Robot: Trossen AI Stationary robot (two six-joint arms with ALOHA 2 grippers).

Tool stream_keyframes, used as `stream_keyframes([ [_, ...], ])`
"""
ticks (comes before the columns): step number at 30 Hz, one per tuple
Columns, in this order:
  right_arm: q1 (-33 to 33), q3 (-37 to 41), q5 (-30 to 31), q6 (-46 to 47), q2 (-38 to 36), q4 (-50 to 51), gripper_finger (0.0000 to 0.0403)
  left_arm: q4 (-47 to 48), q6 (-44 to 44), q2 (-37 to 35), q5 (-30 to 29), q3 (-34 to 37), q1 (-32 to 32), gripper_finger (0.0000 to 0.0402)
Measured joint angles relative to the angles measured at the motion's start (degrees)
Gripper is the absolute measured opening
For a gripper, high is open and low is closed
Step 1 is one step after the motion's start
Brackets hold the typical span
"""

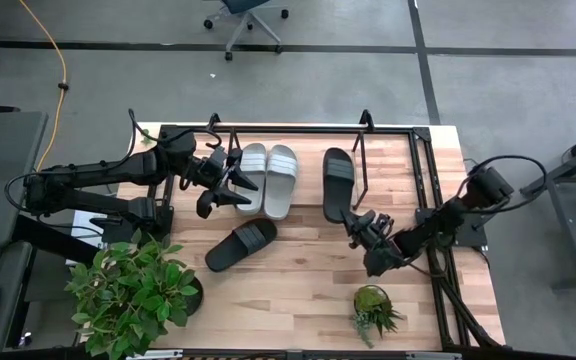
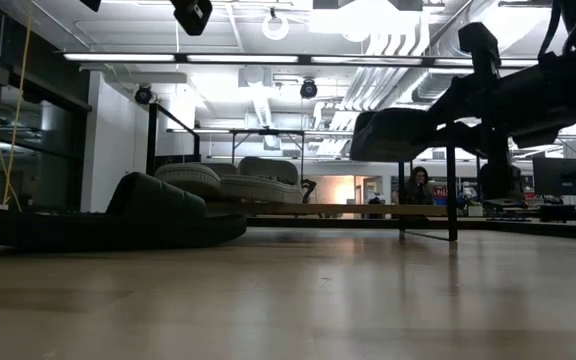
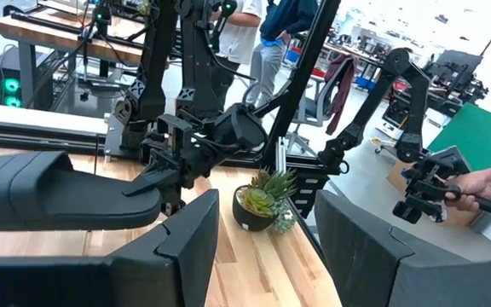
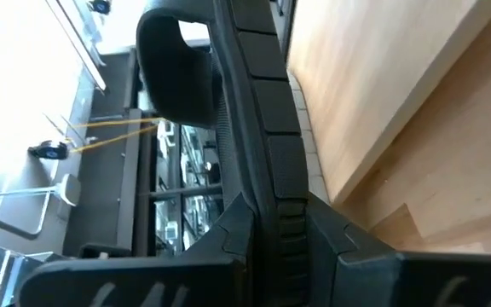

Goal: Pick and place slides into the shelf
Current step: Put the bottom black slide on the shelf

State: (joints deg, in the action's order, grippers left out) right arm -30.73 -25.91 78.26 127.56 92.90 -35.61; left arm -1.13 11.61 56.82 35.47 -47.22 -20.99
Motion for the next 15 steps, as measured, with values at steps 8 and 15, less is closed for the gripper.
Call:
stream_keyframes([
  [8,3.1,0.6,-5.2,0.1,-3.0,5.4,0.0034,0.0,-0.9,0.0,0.1,0.0,0.0,0.0184],
  [15,4.4,0.6,-8.6,0.8,-3.4,7.9,0.0034,0.0,-0.9,0.0,0.1,0.0,0.0,0.0184],
])
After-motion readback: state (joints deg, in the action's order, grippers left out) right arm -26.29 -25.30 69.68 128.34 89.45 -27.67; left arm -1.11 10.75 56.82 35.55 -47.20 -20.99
